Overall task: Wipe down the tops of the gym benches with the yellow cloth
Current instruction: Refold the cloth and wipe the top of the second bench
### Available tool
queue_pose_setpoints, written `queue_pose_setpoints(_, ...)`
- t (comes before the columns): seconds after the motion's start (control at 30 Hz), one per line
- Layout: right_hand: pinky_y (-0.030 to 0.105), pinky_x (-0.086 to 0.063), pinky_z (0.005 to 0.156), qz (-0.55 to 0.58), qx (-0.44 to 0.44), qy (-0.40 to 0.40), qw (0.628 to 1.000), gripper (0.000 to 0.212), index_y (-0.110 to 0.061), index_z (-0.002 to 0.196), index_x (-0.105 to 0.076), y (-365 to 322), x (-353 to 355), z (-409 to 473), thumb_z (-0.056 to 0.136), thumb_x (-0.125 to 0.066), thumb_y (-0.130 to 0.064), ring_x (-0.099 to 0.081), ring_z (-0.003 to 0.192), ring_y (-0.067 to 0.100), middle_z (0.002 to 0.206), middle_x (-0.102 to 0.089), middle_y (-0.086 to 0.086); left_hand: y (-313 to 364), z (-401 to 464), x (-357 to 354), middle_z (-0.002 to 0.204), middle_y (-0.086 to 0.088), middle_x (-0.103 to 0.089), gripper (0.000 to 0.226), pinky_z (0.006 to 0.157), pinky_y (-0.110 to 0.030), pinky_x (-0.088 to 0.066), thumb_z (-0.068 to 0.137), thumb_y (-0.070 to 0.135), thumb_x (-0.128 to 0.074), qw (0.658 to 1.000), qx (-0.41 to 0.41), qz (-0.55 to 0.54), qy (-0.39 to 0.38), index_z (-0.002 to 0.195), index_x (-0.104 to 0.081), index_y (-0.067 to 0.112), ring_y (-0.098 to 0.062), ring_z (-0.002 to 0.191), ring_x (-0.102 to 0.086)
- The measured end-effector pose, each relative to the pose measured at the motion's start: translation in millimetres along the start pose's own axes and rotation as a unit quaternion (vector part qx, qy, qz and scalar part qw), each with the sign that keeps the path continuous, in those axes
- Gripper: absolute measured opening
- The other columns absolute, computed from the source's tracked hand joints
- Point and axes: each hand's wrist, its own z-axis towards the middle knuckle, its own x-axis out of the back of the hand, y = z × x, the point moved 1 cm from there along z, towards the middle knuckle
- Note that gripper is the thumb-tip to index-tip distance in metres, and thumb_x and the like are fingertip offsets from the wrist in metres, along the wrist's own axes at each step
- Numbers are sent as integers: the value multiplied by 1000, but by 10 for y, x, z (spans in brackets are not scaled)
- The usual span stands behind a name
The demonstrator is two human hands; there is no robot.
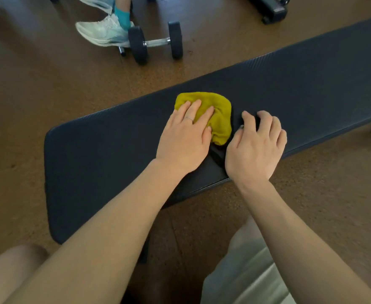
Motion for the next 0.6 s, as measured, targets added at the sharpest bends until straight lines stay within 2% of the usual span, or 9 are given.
queue_pose_setpoints(0.1,50,-35,112,22,5,16,1000,46,-17,137,-60,22,-17,-1,103,-30,-26,-46,133,33,141,-54,10,37,55,12,172,-2,-14,55,128,-42,-7,110,42,-27,1000,-2,-4,-1,163,-21,31,-24,159,-9)
queue_pose_setpoints(0.3,48,-35,116,26,-1,14,1000,49,-17,137,-61,19,-21,-17,102,-28,-28,-47,134,31,139,-56,8,-141,-917,52,170,-3,-23,60,126,-41,-14,106,45,-17,993,-110,24,-32,162,-26,26,-24,157,-20)
queue_pose_setpoints(0.43,44,-31,117,14,-14,5,1000,43,-19,138,-60,-3,-30,-13,104,-34,-24,-46,136,28,140,-56,6,-124,-505,36,169,-7,-26,58,127,-45,-19,107,42,-20,988,-156,12,-16,161,-29,23,-27,156,-22)
queue_pose_setpoints(0.6,43,-33,117,28,2,-60,998,40,-19,139,-58,45,56,39,105,-37,-19,-43,136,28,140,-54,7,38,-6,-25,170,-9,-22,55,128,-47,-12,109,39,-29,988,-152,-6,-1,162,-28,21,-29,157,-16)
